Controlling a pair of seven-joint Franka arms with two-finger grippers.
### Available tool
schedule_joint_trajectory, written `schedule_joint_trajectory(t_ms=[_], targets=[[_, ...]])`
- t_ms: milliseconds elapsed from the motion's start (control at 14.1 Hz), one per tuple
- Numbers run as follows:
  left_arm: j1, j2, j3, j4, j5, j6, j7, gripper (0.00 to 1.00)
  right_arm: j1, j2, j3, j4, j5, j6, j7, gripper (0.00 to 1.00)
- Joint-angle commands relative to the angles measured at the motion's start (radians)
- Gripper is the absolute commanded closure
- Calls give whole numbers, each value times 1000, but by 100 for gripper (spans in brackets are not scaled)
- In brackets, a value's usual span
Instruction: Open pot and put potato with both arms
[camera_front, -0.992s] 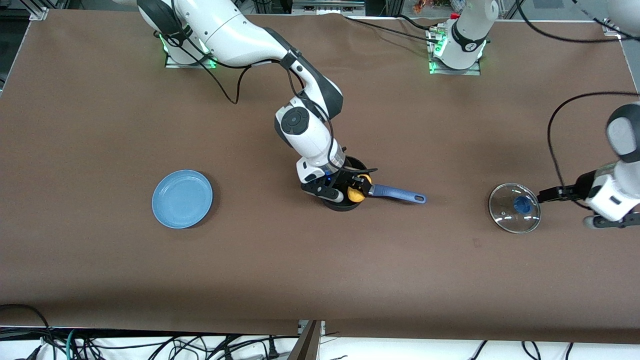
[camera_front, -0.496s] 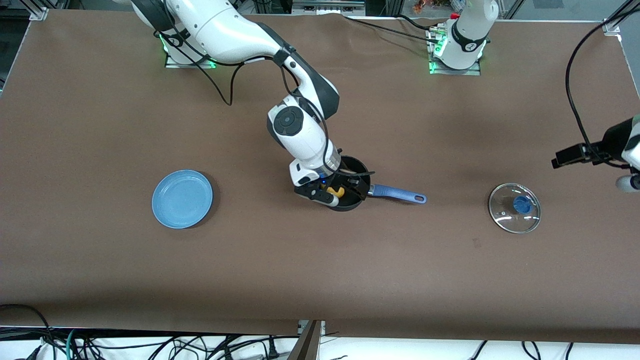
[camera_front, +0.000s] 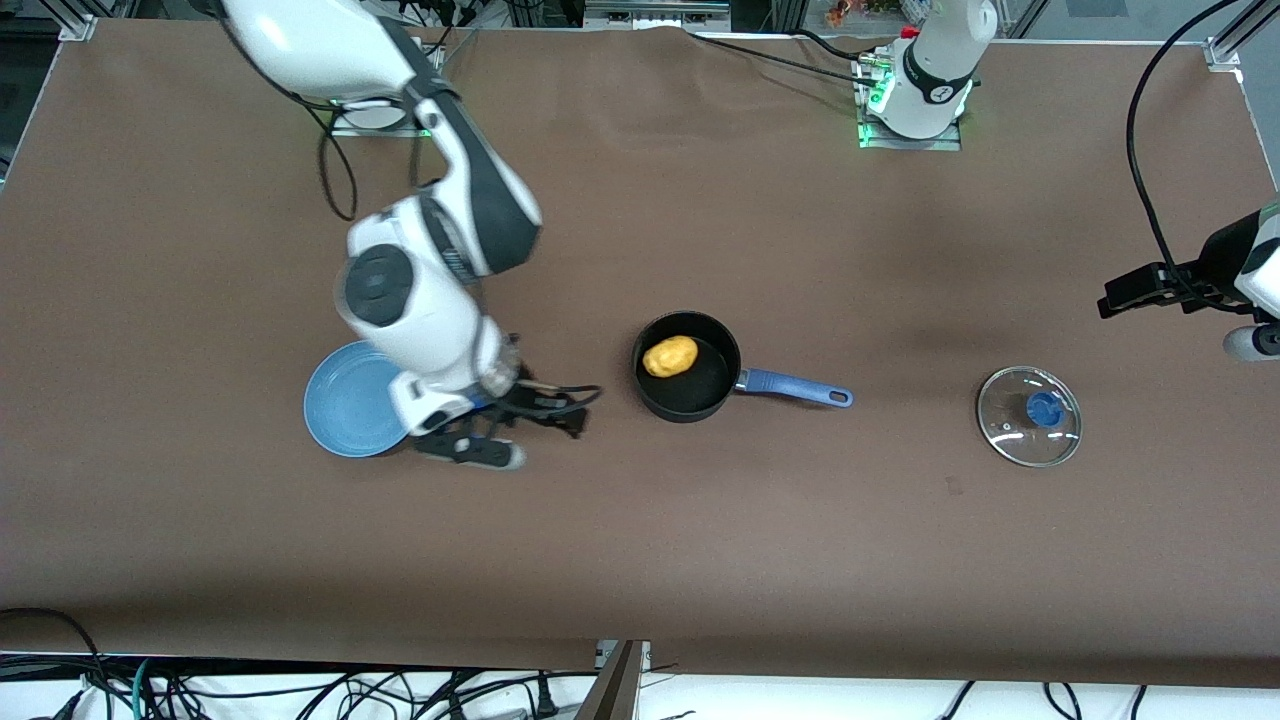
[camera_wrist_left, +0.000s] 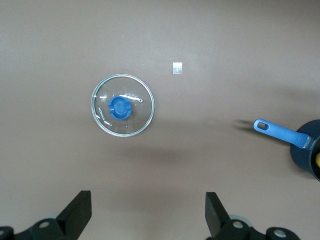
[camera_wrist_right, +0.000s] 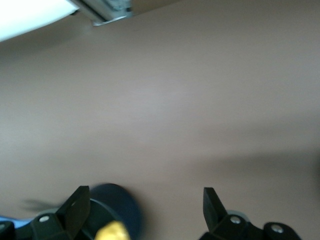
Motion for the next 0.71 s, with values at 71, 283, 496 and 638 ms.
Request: schedule_joint_trajectory(t_ms=[71,283,496,638], targets=[[-7,13,-4,41,18,-11,-4,0,-151,-177,-10,-114,1,-218,-282,0],[-11,19,-4,46,18,-11,-5,0,-170,-333,-100,-230,-10,-284,-375,0],[-10,22,-4,46,11,-10,-5,0,-168,-471,-171,-280,-21,-408,-431,0],[-11,30,-4,47,14,-10,-5,0,-168,-545,-177,-280,-86,-494,-432,0]])
